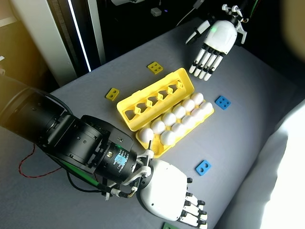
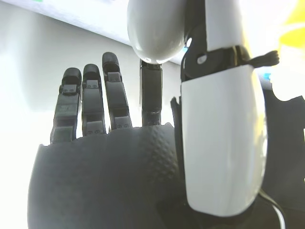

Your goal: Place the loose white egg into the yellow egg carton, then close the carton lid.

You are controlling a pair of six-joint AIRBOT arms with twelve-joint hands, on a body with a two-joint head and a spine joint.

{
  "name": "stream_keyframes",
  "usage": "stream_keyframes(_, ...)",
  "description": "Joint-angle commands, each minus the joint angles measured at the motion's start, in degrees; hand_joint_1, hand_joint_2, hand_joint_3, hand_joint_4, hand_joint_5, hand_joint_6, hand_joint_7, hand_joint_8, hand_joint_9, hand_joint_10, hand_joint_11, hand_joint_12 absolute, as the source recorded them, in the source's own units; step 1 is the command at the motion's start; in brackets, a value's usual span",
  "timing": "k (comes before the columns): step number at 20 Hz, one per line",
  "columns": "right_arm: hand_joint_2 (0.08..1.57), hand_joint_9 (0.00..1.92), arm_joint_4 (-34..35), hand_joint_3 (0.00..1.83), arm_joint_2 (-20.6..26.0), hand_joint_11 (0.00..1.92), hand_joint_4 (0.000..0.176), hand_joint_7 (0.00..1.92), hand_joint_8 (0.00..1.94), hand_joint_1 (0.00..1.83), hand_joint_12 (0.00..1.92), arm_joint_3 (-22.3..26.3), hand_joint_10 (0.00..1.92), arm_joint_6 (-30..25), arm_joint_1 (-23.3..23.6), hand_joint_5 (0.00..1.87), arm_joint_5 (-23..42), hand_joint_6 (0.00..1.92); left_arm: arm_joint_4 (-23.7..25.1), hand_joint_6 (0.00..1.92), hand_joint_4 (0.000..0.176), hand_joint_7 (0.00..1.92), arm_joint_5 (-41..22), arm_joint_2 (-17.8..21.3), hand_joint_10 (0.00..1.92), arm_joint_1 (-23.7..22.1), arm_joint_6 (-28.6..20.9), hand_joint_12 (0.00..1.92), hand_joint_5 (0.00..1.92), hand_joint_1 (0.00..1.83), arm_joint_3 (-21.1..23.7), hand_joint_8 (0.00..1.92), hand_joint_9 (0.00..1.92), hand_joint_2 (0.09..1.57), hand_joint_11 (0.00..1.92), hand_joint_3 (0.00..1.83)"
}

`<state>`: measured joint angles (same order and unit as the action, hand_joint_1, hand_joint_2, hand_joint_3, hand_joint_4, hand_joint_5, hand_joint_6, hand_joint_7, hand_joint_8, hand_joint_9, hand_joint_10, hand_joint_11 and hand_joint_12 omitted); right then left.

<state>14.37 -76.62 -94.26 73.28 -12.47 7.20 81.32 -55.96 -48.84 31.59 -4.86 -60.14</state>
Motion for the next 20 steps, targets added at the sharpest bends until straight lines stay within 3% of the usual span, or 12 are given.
stream_keyframes(1, 1.07, 0.03, 0.0, 0.0, 1.0, 0.0, 0.176, 0.13, 0.01, 1.05, 0.0, -0.2, 0.01, -0.1, 0.2, 1.05, 5.9, 0.85, -3.0, 0.0, 0.0, 0.27, -2.3, 0.6, 0.0, -0.4, -0.2, 0.33, 0.29, 0.0, -0.1, 0.0, 0.18, 1.21, 0.0, 0.0)
stream_keyframes(6, 1.04, 0.0, 0.0, 0.0, 0.9, 0.0, 0.176, 0.2, 0.0, 1.07, 0.0, -0.1, 0.0, -0.1, 1.1, 1.14, 5.3, 0.7, -3.0, 0.0, 0.0, 0.28, -2.3, 0.6, 0.0, -0.4, -0.2, 0.35, 0.29, 0.0, -0.1, 0.0, 0.19, 1.2, 0.0, 0.0)
stream_keyframes(12, 1.05, 0.0, 0.0, 0.0, 1.3, 0.0, 0.176, 0.19, 0.0, 1.06, 0.0, 2.2, 0.0, -0.2, 2.9, 1.11, 3.6, 0.76, -3.0, 0.0, 0.0, 0.29, -2.3, 0.7, 0.0, -0.5, -0.3, 0.35, 0.3, 0.0, -0.1, 0.0, 0.2, 1.21, 0.0, 0.0)
stream_keyframes(13, 1.06, 0.0, 0.0, 0.0, 1.6, 0.0, 0.176, 0.16, 0.0, 1.05, 0.0, 3.0, 0.0, -0.2, 3.3, 1.08, 3.3, 0.81, -3.0, 0.0, 0.0, 0.29, -2.3, 0.7, 0.0, -0.5, -0.3, 0.41, 0.31, 0.0, 0.0, 0.0, 0.21, 1.2, 0.0, 0.0)
stream_keyframes(20, 1.04, 0.0, 0.0, 0.0, 4.2, 0.0, 0.176, 0.17, 0.0, 1.07, 0.0, 8.9, 0.0, -0.3, 6.8, 1.15, 0.3, 0.7, -3.0, 0.0, 0.0, 0.32, -2.3, 0.8, 0.0, -0.5, -0.4, 0.4, 0.32, 0.0, 0.1, 0.0, 0.23, 1.2, 0.0, 0.0)
